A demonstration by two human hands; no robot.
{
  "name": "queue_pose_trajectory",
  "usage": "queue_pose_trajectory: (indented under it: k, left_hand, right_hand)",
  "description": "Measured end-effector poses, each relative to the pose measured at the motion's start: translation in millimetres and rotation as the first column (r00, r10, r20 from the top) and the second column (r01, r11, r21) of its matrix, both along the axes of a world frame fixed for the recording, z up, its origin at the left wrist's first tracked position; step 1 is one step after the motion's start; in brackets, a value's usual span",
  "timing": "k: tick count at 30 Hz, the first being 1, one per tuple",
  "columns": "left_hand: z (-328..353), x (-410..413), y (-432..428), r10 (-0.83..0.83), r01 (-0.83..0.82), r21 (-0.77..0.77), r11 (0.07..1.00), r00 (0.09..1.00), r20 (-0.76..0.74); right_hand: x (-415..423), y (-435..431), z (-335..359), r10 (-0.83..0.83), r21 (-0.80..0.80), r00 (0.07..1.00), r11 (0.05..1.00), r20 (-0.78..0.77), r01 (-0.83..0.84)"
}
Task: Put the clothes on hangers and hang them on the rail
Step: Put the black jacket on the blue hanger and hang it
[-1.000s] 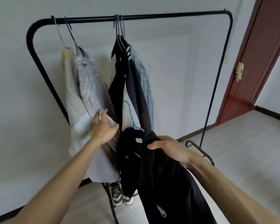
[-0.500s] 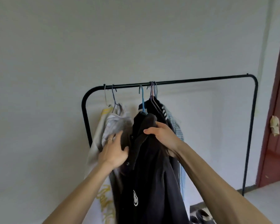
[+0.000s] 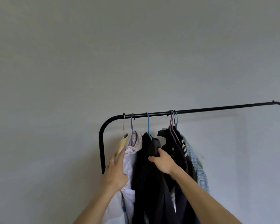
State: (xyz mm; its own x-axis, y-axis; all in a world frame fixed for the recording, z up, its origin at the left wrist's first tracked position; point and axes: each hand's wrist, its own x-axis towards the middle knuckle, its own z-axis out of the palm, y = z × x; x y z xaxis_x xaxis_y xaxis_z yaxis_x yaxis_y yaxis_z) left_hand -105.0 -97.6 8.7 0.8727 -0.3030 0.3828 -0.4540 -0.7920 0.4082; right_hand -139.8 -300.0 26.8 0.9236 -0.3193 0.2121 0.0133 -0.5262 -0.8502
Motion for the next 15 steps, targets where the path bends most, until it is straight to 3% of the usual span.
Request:
queue_pose_trajectory:
  k: [5,9,13,15]
  left_hand:
    - [-28.0,-2.7,7.0,-0.007,-0.001,0.041,0.999,0.978,0.211]
    - [-26.5,-7.8,-2.4,-0.016,-0.065,0.305,0.950,0.966,0.257]
    - [-38.3,-14.8,-4.9,-0.118,-0.192,0.591,0.783,0.888,0.444]
    - [-54.9,-8.6,-2.1,-0.236,-0.226,0.770,0.596,0.868,0.437]
  right_hand:
    - [-4.2,-11.6,-19.6,-0.172,-0.096,0.983,0.979,0.063,0.178]
    - [-8.4,-18.3,-31.1,-0.138,-0.091,0.988,0.985,0.068,0.144]
    - [-13.1,-48.3,-28.7,-0.254,-0.252,0.964,0.931,0.074,0.264]
    - [-16.3,-65.4,-22.7,-0.317,-0.320,0.947,0.894,0.047,0.315]
